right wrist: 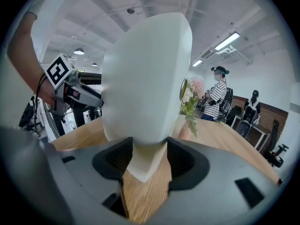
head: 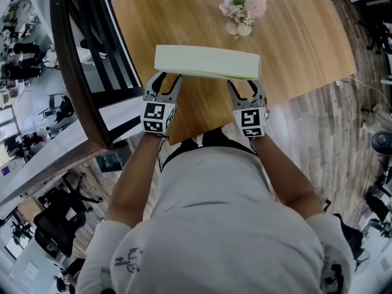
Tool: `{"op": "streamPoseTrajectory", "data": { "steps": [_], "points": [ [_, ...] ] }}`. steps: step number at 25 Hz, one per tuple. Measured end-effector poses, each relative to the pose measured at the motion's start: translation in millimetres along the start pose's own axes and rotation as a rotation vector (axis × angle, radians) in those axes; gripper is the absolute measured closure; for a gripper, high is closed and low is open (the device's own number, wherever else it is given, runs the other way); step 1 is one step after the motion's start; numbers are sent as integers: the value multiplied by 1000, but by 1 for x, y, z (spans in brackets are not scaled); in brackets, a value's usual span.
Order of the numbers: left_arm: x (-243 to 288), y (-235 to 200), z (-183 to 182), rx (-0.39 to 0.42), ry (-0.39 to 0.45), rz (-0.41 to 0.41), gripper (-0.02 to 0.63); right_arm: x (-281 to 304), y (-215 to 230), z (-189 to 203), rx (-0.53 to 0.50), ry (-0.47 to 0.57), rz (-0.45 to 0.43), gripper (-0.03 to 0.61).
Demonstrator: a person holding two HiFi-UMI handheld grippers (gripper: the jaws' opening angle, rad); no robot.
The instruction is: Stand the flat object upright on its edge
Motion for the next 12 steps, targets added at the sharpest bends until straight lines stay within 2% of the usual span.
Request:
{"op": "streamPoseTrajectory", "data": {
  "steps": [12],
  "points": [
    [2,-2,-1,17,13,28,420,0,2,2,46,6,-23,324]
  ]
}}
Point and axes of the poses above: the fingertips, and each gripper's own axes: x forward along the fingers, y to its right, z out of its underside, the point moved 4 cm from there along -x, backward along the fingers, and after that the axes turned 6 degrees about -y, right-handed, at the moved point
